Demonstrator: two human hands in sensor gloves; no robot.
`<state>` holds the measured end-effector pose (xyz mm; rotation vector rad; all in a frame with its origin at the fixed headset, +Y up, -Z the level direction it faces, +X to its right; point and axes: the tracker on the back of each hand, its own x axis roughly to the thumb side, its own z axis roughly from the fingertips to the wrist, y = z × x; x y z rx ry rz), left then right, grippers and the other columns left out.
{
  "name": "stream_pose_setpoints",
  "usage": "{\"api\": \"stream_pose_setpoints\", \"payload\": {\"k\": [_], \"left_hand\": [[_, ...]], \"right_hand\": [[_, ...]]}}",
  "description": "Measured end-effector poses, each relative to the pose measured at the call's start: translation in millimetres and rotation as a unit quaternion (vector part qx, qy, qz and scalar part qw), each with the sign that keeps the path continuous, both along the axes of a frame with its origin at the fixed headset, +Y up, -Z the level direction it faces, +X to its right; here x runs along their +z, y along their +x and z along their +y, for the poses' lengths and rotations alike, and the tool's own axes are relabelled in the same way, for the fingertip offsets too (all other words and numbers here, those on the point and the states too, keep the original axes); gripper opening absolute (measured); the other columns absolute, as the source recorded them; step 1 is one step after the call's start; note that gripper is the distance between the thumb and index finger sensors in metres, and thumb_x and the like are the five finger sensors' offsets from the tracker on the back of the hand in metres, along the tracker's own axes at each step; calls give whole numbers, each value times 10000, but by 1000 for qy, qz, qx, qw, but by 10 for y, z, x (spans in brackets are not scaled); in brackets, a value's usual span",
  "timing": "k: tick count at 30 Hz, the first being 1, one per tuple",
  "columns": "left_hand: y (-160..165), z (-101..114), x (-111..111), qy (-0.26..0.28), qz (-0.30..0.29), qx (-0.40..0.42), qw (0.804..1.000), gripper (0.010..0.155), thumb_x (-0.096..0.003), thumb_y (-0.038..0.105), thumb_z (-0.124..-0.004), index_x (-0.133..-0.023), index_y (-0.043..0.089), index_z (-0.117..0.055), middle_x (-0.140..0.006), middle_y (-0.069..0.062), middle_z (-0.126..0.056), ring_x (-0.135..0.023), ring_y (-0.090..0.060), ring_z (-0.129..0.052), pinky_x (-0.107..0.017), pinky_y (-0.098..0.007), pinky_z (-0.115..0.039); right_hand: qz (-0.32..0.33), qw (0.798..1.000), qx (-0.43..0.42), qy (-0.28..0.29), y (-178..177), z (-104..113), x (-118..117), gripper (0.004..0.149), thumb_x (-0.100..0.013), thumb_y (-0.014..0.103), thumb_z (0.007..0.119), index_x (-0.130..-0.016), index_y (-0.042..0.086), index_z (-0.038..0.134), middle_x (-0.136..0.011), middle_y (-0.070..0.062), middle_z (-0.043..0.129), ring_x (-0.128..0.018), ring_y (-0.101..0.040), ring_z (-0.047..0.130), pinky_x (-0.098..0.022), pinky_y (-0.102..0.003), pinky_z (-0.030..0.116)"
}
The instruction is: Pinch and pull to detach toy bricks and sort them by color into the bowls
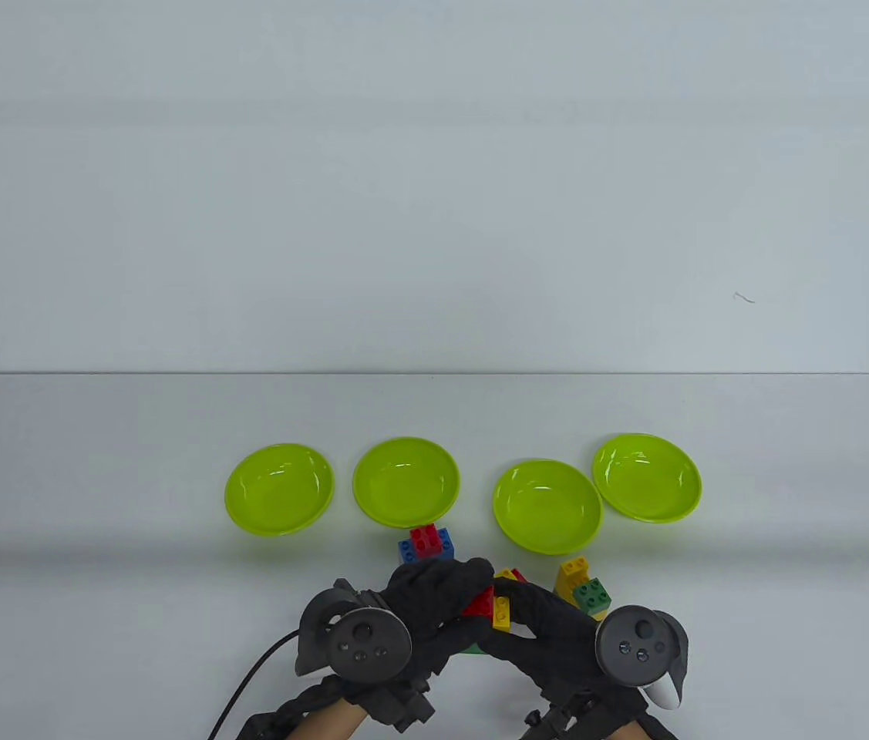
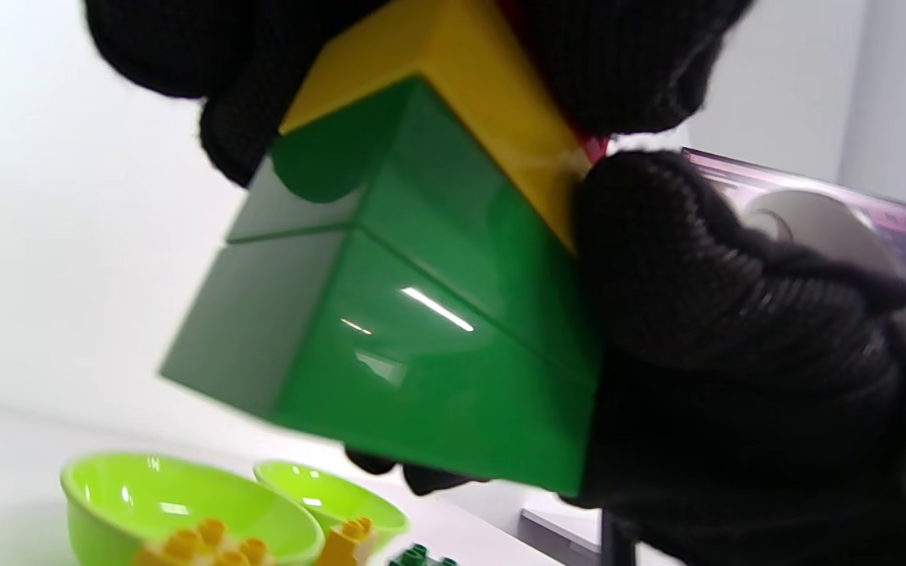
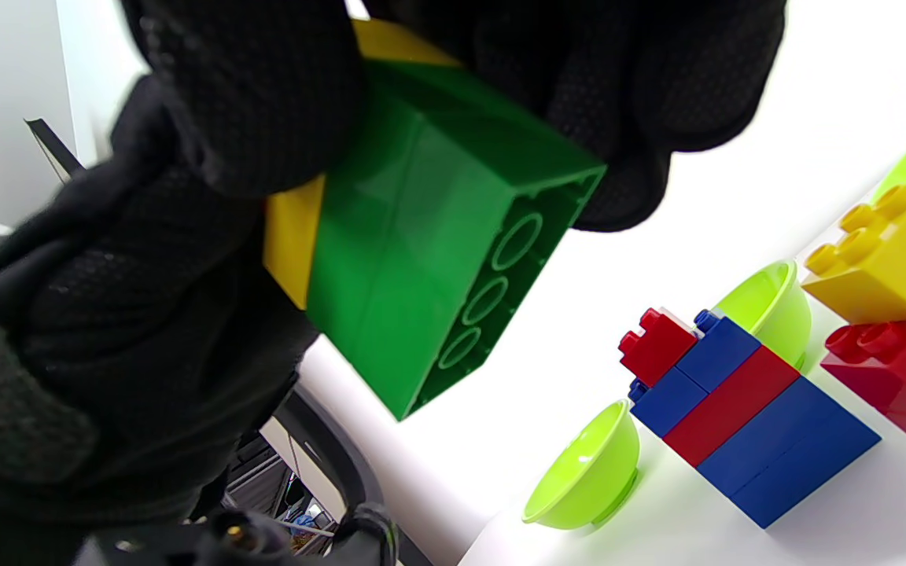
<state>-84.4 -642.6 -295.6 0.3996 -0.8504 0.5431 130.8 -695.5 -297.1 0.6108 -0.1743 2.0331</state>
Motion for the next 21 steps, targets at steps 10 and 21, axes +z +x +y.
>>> {"api": "stream_pose_setpoints", "payload": {"k": [10,21], "left_hand": [[-24,15,-52,-68,-10,19,997,610,-473,400,-744,-957,29,-753,-832,-248,-874,-714,-394,-896,-602,-563,-687],[37,74,113,80,26,-51,995,628,-460,422,-746,-984,76,-717,-876,-203,-851,-748,-350,-895,-627,-526,-701]], "right_hand": [[-6,1000,0,13,-16,0,29,612,-466,396,811,-961,50,711,-893,-180,862,-762,-375,900,-645,-538,695],[-11,999,-24,-18,-25,-43,36,612,-479,404,801,-968,52,697,-900,-181,850,-764,-374,893,-644,-539,689]]}}
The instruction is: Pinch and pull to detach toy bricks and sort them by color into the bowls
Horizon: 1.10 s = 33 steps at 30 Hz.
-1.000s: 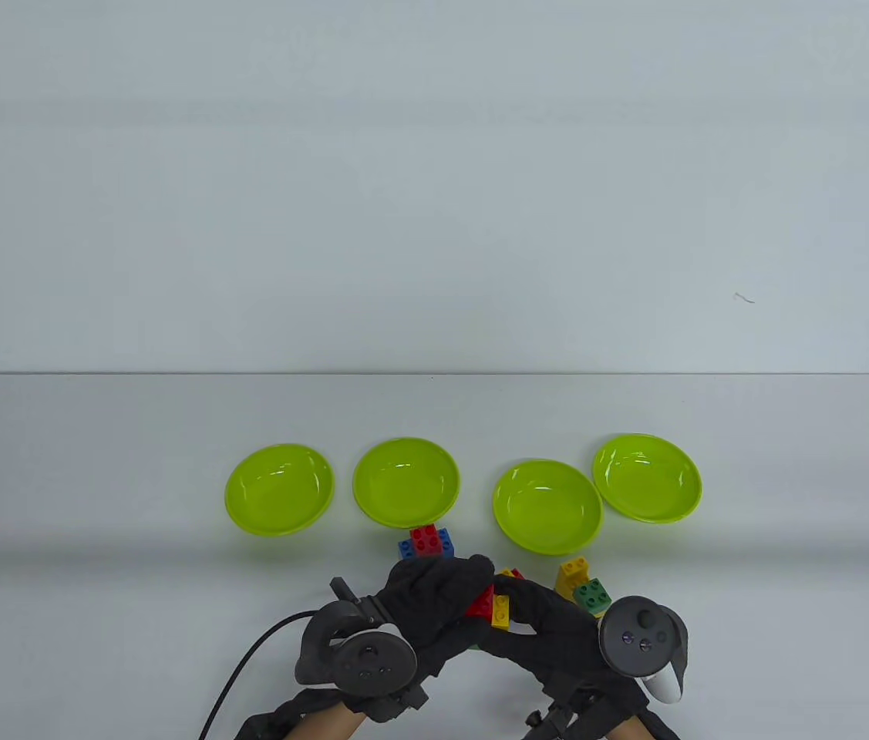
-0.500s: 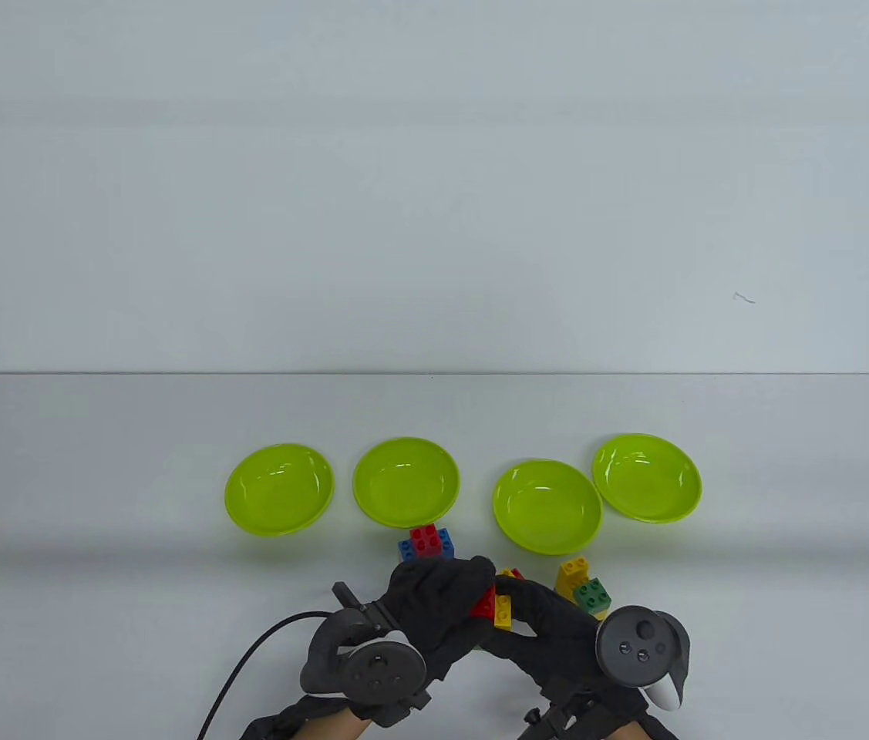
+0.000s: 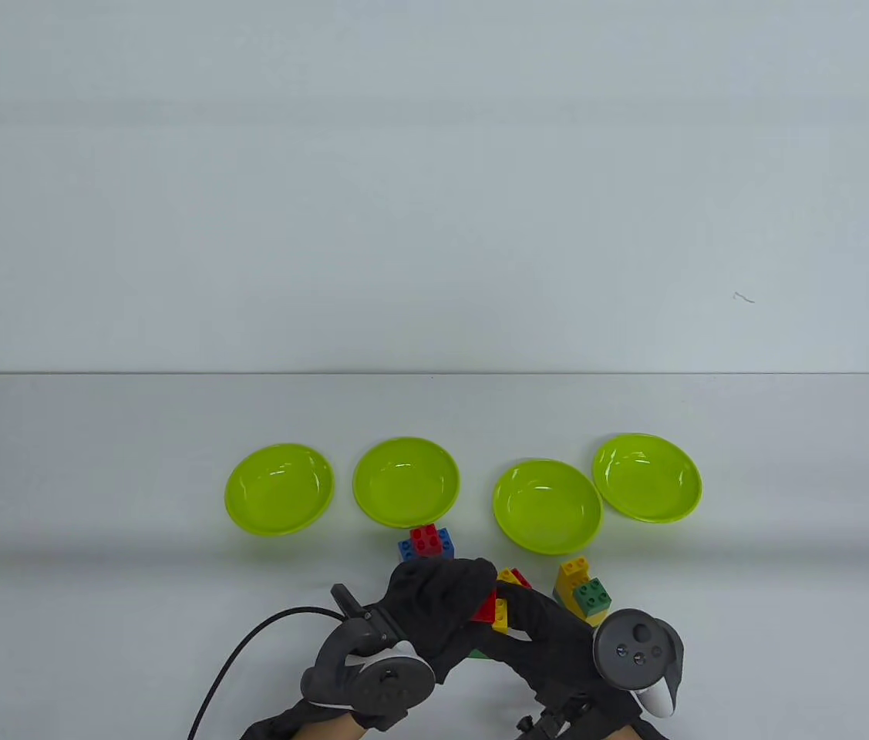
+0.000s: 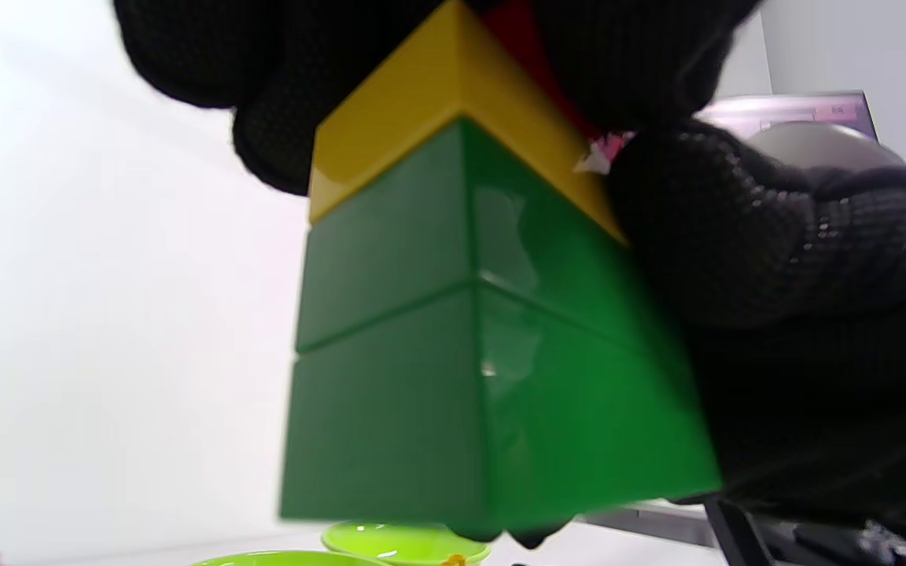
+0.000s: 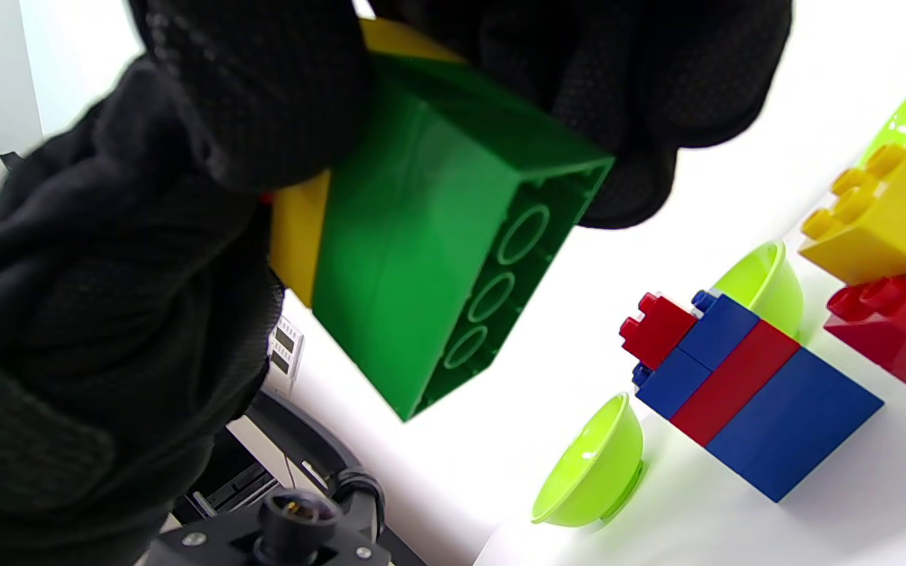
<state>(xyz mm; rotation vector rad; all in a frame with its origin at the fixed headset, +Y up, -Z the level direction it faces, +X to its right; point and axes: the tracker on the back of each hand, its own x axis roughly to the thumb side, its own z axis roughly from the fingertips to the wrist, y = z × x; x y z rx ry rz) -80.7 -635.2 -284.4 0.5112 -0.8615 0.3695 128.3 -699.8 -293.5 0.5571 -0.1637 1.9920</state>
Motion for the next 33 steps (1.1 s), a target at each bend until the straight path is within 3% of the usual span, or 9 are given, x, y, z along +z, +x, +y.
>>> {"api": "stream_pose_setpoints", "payload": {"k": [4,9,15,21,26,29,33], "left_hand": [[-136,59,-90,-19,6,53,998,633,-471,410,-746,-1005,75,-687,-914,-207,-819,-786,-365,-867,-643,-531,-677],[-564,83,-442,-26,111,24,993,635,-494,379,-735,-1040,72,-631,-966,-219,-763,-840,-387,-820,-666,-543,-641],[-1217,-216,-1096,-121,246,-24,961,639,-500,358,-733,-1055,74,-598,-992,-221,-728,-867,-397,-788,-679,-544,-618],[-1596,-565,-1493,-195,342,-68,917,639,-500,354,-733,-1058,75,-592,-998,-222,-721,-874,-398,-782,-683,-545,-614],[-1738,-749,-1672,-213,384,-100,893,639,-498,358,-730,-1056,77,-594,-993,-218,-728,-869,-391,-791,-682,-540,-620],[-1795,-868,-1699,-243,387,-70,887,641,-499,357,-729,-1057,73,-591,-992,-222,-726,-866,-394,-791,-678,-544,-619],[-1807,-805,-1613,-253,351,-9,902,720,-507,463,-716,-1076,55,-550,-1025,-255,-670,-901,-437,-732,-692,-573,-566]], "right_hand": [[-17,1000,-3,14,75,58,18,611,-479,401,810,-967,52,696,-904,-182,846,-769,-379,887,-645,-542,682],[-45,999,10,28,203,88,20,611,-481,398,816,-973,57,691,-915,-184,837,-783,-384,877,-651,-543,672],[-57,998,7,30,298,113,-8,612,-483,392,814,-980,59,684,-927,-186,826,-795,-388,865,-658,-546,661],[-52,998,6,29,311,122,-11,611,-484,388,814,-983,60,682,-932,-187,821,-799,-392,861,-660,-547,658],[-50,998,3,24,304,119,-17,612,-485,388,815,-983,58,683,-931,-190,821,-798,-392,862,-659,-548,658],[-50,999,1,22,301,120,-11,612,-486,382,814,-985,56,679,-938,-193,814,-803,-397,855,-660,-552,653],[-55,998,-2,20,320,120,-18,617,-487,384,812,-992,59,671,-939,-192,814,-805,-396,855,-661,-551,652]]}}
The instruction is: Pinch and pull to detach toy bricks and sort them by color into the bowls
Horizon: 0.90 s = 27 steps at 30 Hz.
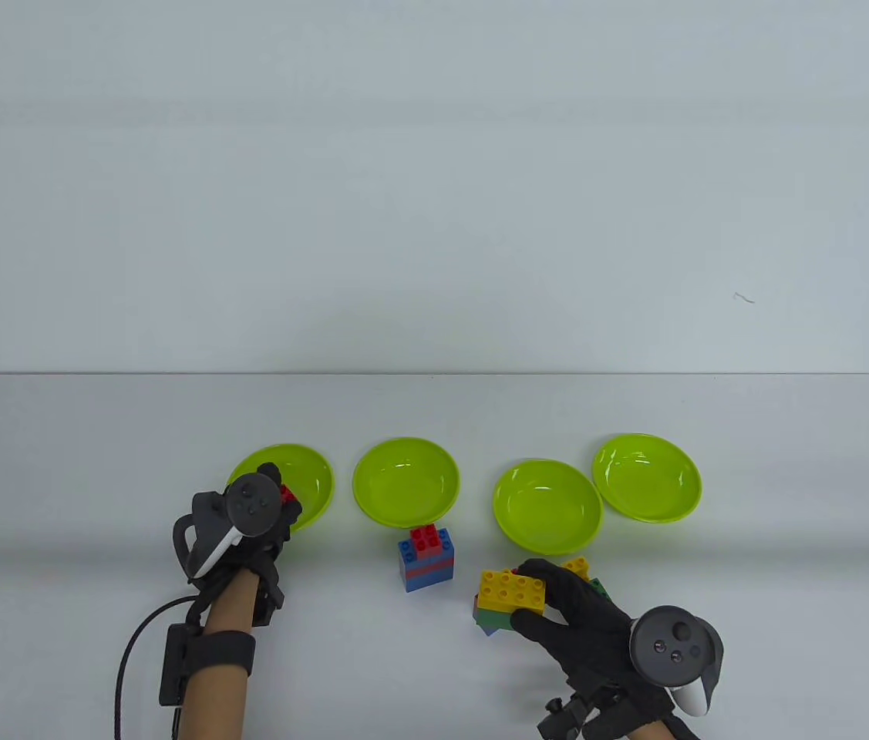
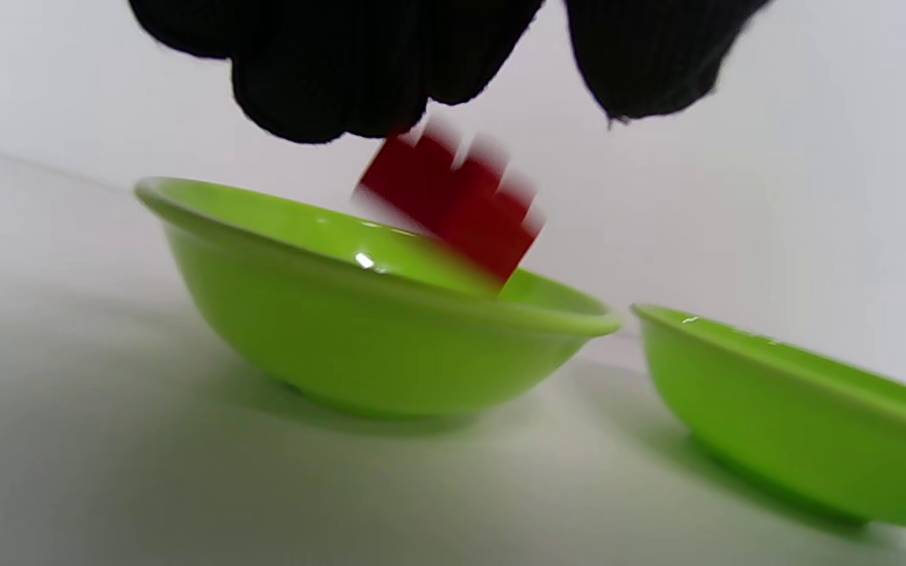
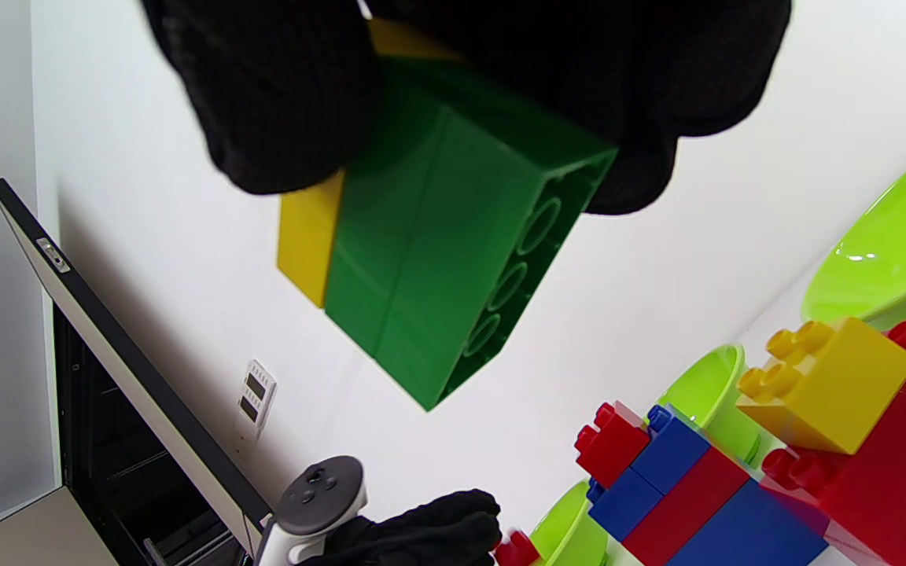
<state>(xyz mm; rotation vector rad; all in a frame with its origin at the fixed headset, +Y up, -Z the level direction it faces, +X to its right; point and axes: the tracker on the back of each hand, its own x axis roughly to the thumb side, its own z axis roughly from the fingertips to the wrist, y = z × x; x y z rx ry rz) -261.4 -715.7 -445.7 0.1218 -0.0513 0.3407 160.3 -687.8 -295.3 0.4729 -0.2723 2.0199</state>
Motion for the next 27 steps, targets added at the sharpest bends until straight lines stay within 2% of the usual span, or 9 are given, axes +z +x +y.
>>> {"api": "stream_pose_setpoints", "payload": {"k": [3,5,9,11,14,16,21,24,27], "left_hand": [[127,189,154,23,-58,68,996,753,-517,507,-692,-1085,39,-535,-1043,-276,-641,-920,-465,-699,-698,-591,-539],[306,337,329,48,-106,130,985,763,-525,526,-677,-1089,33,-532,-1047,-283,-639,-923,-471,-696,-698,-596,-538],[791,548,680,67,-222,224,947,748,-536,525,-660,-1077,16,-570,-1031,-301,-664,-907,-487,-713,-687,-608,-545],[1089,622,880,74,-281,235,927,744,-540,528,-650,-1077,19,-573,-1031,-299,-668,-906,-483,-718,-687,-607,-549],[1409,644,1059,77,-327,236,912,752,-542,540,-642,-1079,17,-571,-1031,-296,-676,-905,-480,-730,-684,-607,-562],[1600,601,1138,51,-356,234,903,769,-543,547,-636,-1087,9,-550,-1039,-306,-657,-909,-490,-716,-685,-615,-551],[1803,453,1223,23,-393,241,887,798,-536,563,-650,-1092,7,-517,-1034,-302,-659,-902,-476,-727,-685,-608,-559],[1814,420,1242,25,-385,261,885,785,-525,553,-674,-1070,2,-549,-991,-291,-704,-861,-454,-768,-667,-599,-586],[1816,405,1274,51,-361,271,891,748,-514,545,-688,-1029,8,-616,-929,-273,-771,-802,-425,-824,-638,-586,-627]], "right_hand": [[-2,1000,-7,-5,21,-8,-14,612,-489,385,812,-987,57,675,-942,-191,811,-807,-397,853,-663,-550,651],[-4,1000,-14,-7,30,-12,-17,616,-489,385,811,-992,59,670,-943,-192,810,-810,-396,852,-662,-551,651],[0,1000,-24,-9,20,0,-2,617,-490,387,810,-994,61,667,-945,-189,808,-811,-395,851,-664,-550,650],[6,1000,-22,-4,6,22,20,614,-491,386,810,-992,59,670,-945,-190,808,-810,-397,851,-663,-551,651],[11,1000,-22,-2,-6,39,39,619,-493,384,806,-998,56,662,-951,-192,802,-815,-400,847,-664,-553,648],[18,1000,-25,0,-12,49,54,619,-493,381,806,-998,54,662,-950,-194,802,-814,-401,847,-664,-556,647],[27,999,-29,0,-14,65,70,618,-493,381,806,-997,52,664,-948,-198,803,-812,-403,849,-661,-557,648],[34,999,-26,-6,-2,50,64,619,-493,378,801,-1000,51,660,-952,-199,800,-815,-404,847,-662,-559,647],[39,999,-32,-10,-16,48,67,621,-492,375,802,-999,46,662,-946,-202,805,-810,-407,848,-659,-561,648]]}}
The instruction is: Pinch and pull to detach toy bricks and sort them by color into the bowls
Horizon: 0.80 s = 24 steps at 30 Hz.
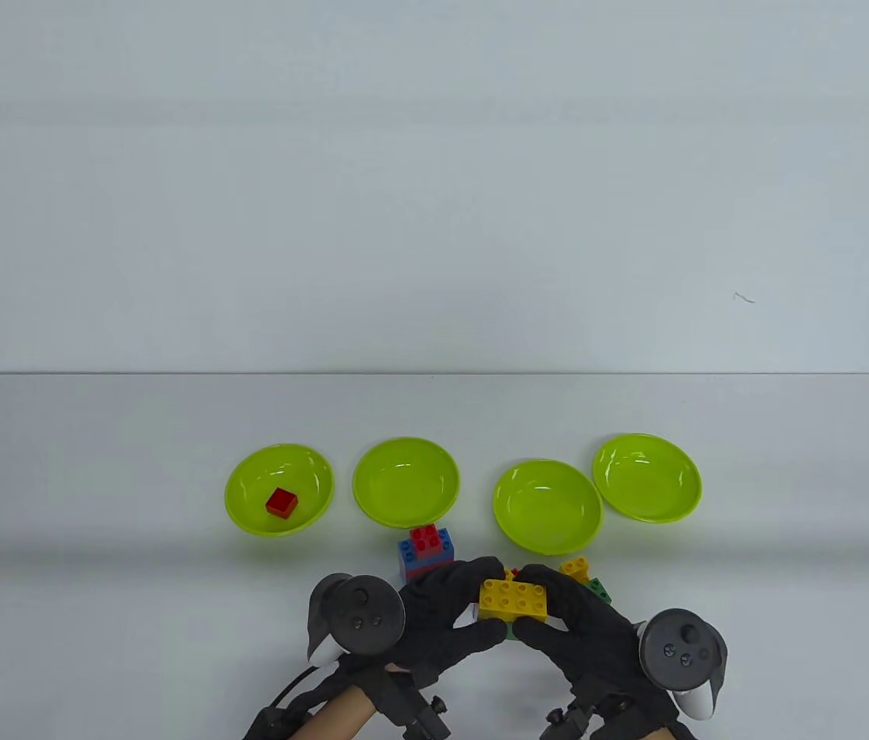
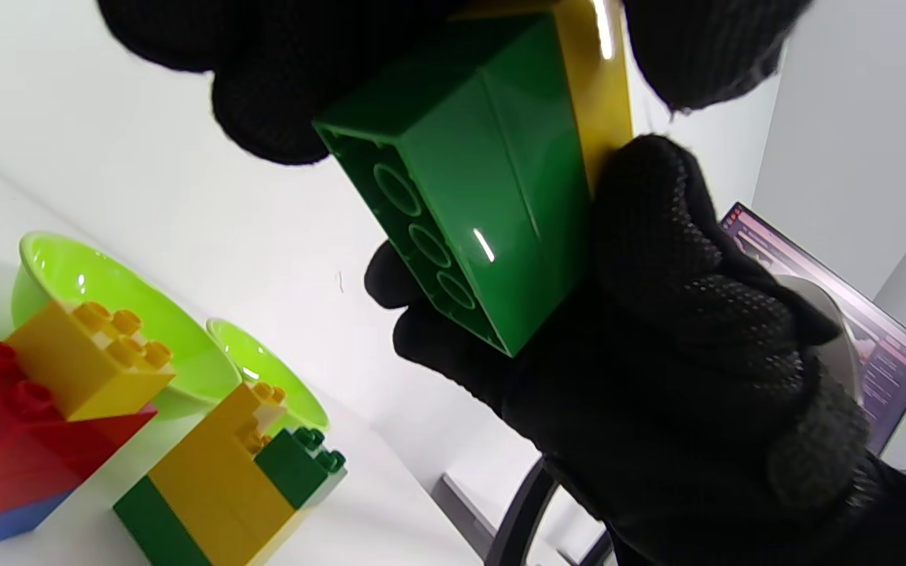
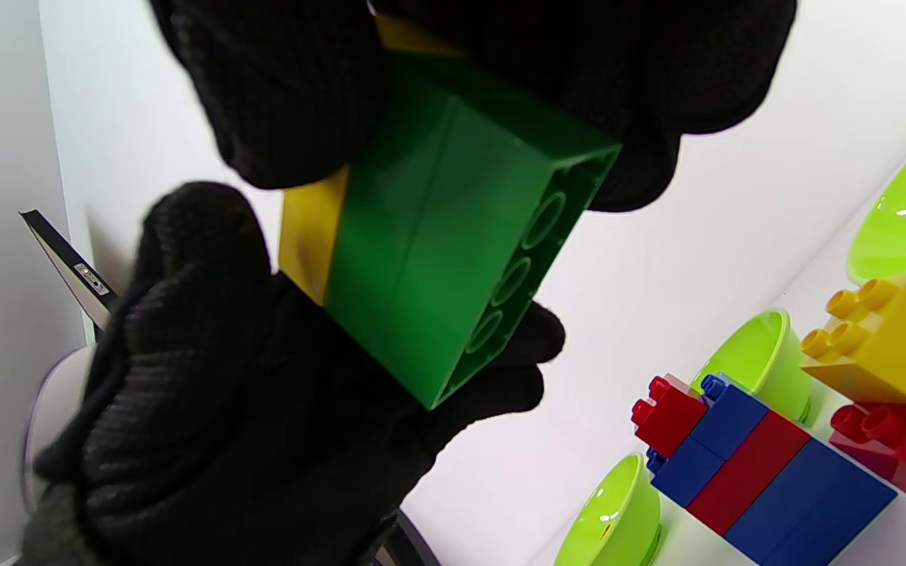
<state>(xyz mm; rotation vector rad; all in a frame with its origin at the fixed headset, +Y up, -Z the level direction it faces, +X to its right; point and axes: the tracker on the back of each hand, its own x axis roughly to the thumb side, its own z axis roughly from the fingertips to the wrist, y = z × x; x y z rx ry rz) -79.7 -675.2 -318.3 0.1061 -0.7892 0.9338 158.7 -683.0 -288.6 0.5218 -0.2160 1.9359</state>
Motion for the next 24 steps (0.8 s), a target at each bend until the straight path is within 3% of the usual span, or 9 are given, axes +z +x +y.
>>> {"api": "stream_pose_setpoints", "payload": {"k": [6,10,18,21,24], "left_hand": [[-43,37,63,41,34,13,998,676,-489,510,-705,-953,17,-715,-835,-243,-856,-714,-390,-893,-594,-568,-681],[-60,98,109,81,44,14,996,674,-484,509,-698,-946,18,-720,-827,-237,-861,-706,-382,-898,-592,-563,-687],[-76,105,108,56,35,35,997,692,-490,514,-710,-975,21,-692,-868,-245,-836,-743,-393,-879,-608,-565,-671],[-91,140,106,80,34,24,996,724,-478,494,-753,-1026,39,-620,-938,-237,-779,-800,-391,-843,-634,-562,-652],[-68,200,136,107,19,-15,994,647,-480,435,-768,-994,51,-684,-895,-225,-832,-764,-371,-890,-624,-560,-685]], "right_hand": [[13,1000,-7,-3,-41,-20,15,627,-504,394,797,-1008,51,651,-957,-200,795,-816,-402,844,-664,-557,643],[30,999,-10,-14,-61,-61,7,752,-508,467,789,-1066,19,557,-1025,-247,702,-877,-450,768,-690,-584,582],[30,1000,-7,1,-73,-54,11,621,-499,422,793,-997,74,661,-949,-174,804,-816,-393,844,-673,-557,633],[32,999,3,3,-71,-56,4,617,-495,414,797,-987,61,676,-934,-184,817,-801,-400,851,-665,-563,636],[30,999,25,8,-75,-49,2,615,-493,412,796,-979,52,687,-922,-192,827,-789,-403,857,-660,-565,641]]}}
